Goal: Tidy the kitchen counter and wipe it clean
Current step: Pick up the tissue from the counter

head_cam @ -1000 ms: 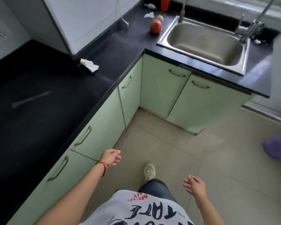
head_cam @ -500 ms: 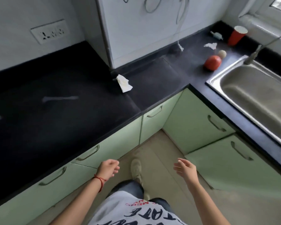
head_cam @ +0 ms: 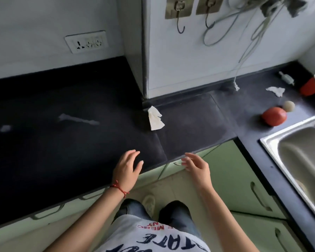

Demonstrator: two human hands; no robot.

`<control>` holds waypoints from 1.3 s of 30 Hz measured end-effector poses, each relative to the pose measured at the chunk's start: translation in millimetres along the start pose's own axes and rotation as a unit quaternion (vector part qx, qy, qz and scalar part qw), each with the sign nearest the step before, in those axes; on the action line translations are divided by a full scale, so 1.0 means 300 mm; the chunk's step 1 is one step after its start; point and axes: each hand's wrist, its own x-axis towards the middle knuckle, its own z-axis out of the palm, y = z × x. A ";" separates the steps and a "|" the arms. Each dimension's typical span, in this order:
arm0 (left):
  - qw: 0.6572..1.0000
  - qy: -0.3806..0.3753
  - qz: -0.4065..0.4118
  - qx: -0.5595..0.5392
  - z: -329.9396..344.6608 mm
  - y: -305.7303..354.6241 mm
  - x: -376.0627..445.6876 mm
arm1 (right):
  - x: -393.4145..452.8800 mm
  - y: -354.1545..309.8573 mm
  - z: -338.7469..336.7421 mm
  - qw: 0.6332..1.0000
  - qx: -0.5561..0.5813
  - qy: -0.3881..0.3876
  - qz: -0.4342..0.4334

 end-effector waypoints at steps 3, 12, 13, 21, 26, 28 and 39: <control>0.991 -0.042 -0.072 0.100 0.016 -0.053 0.024 | 0.088 -0.070 0.057 0.996 -0.065 -0.038 -0.038; 0.970 -0.087 -0.123 0.193 0.033 -0.060 0.023 | 0.388 -0.308 0.246 0.945 -0.235 -0.134 -0.183; 0.971 -0.083 -0.123 0.190 0.034 -0.059 0.020 | 0.420 -0.317 0.271 0.932 -0.261 -0.146 -0.204; 0.967 -0.073 -0.145 0.196 0.036 -0.038 0.016 | 0.527 -0.277 0.363 0.792 -0.494 -0.214 -0.288; 0.970 -0.068 -0.137 0.191 0.037 -0.042 0.018 | 0.498 -0.245 0.318 0.789 -0.481 -0.217 -0.314; 0.970 -0.068 -0.132 0.192 0.037 -0.045 0.017 | 0.485 -0.234 0.297 0.814 -0.451 -0.200 -0.306; 0.986 -0.066 -0.026 0.149 0.012 -0.040 0.080 | 0.271 -0.106 0.074 0.963 -0.207 0.040 -0.169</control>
